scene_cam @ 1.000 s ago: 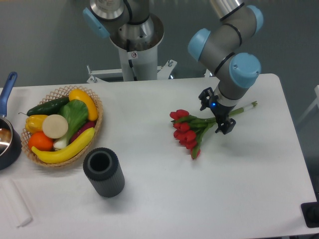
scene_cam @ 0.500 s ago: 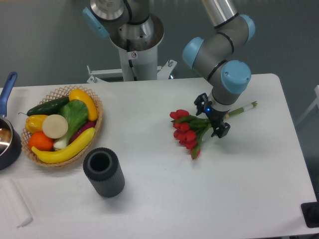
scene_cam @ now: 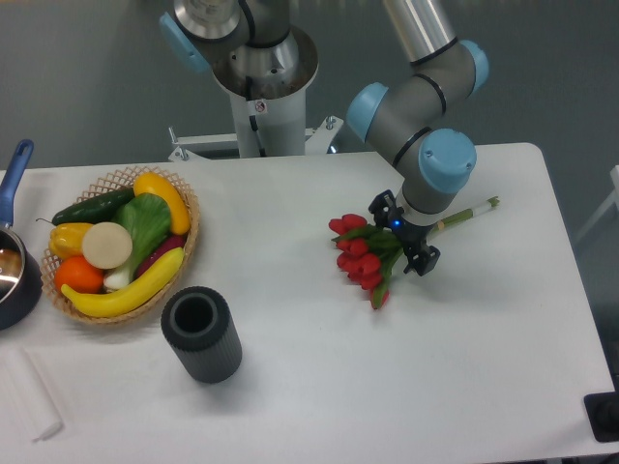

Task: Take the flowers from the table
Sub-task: 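Lower the gripper onto the tulip stems near the blooms and close it, then lift the grasped tulip bundle up off the table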

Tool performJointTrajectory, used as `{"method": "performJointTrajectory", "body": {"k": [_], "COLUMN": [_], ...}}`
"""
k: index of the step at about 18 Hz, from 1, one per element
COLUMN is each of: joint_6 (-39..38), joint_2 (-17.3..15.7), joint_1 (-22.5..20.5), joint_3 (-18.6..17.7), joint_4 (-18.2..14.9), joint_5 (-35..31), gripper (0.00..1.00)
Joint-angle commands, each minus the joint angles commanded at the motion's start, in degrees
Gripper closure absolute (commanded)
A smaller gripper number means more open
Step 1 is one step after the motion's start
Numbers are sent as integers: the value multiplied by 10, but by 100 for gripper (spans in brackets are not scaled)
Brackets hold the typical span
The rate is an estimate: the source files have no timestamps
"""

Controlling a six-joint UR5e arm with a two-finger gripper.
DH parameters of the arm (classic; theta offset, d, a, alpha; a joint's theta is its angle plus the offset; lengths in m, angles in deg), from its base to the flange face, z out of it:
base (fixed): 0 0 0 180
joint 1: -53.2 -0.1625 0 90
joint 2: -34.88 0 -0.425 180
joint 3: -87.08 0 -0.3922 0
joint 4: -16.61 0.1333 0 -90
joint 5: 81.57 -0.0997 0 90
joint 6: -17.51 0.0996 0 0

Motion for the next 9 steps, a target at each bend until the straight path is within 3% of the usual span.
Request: {"method": "performJointTrajectory", "body": {"k": [4, 9], "joint_6": [2, 9], "joint_2": [-1, -4], "joint_1": [-1, -4], "joint_3": [0, 6], "joint_4": [0, 0], "joint_5": [1, 2], "gripper": [36, 53]}}
